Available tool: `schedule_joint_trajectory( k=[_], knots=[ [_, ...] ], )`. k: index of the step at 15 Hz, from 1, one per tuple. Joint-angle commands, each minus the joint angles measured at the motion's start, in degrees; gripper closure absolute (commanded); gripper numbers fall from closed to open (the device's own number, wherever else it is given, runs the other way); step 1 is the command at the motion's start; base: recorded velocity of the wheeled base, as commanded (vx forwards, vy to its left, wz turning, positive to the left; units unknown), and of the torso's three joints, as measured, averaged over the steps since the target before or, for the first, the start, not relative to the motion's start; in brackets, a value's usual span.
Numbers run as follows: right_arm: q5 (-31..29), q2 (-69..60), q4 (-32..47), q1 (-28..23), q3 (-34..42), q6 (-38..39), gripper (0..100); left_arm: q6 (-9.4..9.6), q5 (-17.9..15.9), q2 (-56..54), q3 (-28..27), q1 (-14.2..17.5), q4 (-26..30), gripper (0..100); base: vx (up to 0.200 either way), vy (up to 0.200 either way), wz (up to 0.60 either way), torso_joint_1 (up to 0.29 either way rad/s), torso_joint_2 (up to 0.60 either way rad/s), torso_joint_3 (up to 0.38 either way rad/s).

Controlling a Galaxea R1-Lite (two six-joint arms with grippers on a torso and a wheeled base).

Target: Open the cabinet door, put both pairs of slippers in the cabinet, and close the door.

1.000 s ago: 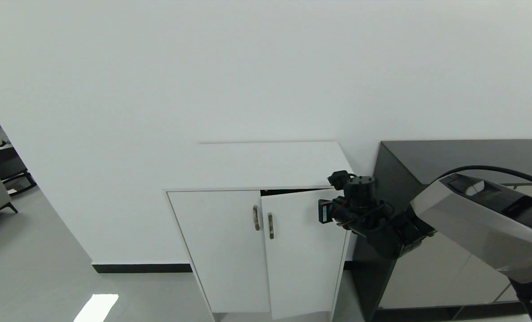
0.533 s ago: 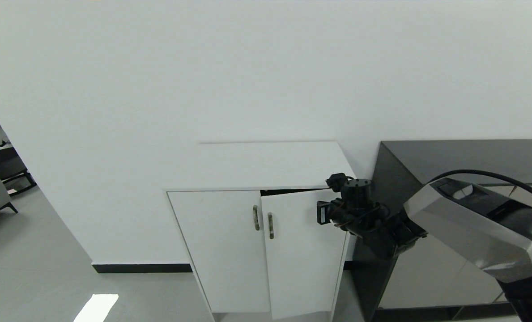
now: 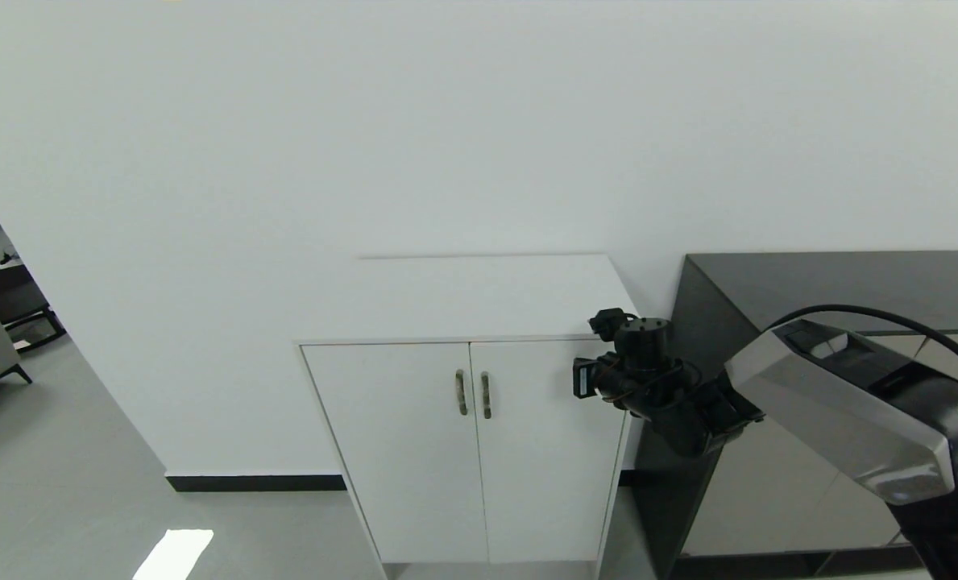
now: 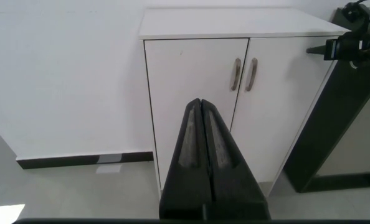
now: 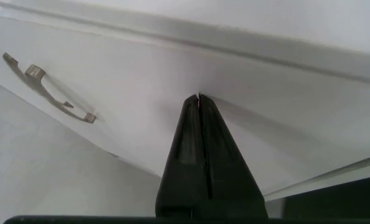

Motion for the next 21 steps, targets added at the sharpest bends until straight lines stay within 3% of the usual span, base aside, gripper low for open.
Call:
schedule_joint_trajectory(
  k=[1, 6, 9, 11, 16, 19, 21],
  knots=[
    [0.0, 0.5, 0.1, -0.3, -1.0, 0.0, 100, -0.02, 0.0, 0.0, 0.0, 0.0, 0.0, 100, 0.000, 0.000, 0.00, 0.000, 0.00, 0.000],
    [-4.5, 1.7, 0.0, -0.3, -3.4, 0.1, 100, -0.02, 0.0, 0.0, 0.0, 0.0, 0.0, 100, 0.000, 0.000, 0.00, 0.000, 0.00, 0.000],
    [-4.6, -4.7, -0.3, -0.2, 3.0, 0.3, 100, -0.11, 0.0, 0.0, 0.0, 0.0, 0.0, 100, 0.000, 0.000, 0.00, 0.000, 0.00, 0.000],
    [-4.6, -12.6, -0.4, 0.0, 9.9, 0.3, 100, -0.11, 0.0, 0.0, 0.0, 0.0, 0.0, 100, 0.000, 0.000, 0.00, 0.000, 0.00, 0.000],
    [-4.7, -38.9, -1.8, -0.6, 36.2, -0.4, 100, -0.11, -0.1, 0.0, 0.0, 0.0, 0.0, 100, 0.000, 0.000, 0.00, 0.000, 0.00, 0.000],
    [-4.8, -58.3, -0.8, -4.2, 54.6, -4.9, 100, 0.07, -0.2, 0.0, 0.0, 0.0, 0.0, 100, 0.000, 0.000, 0.00, 0.000, 0.00, 0.000],
    [-4.8, -69.1, 3.6, -6.1, 61.1, -5.7, 100, -0.02, -0.2, 0.0, 0.0, 0.0, 0.0, 100, 0.000, 0.000, 0.00, 0.000, 0.00, 0.000]
  ],
)
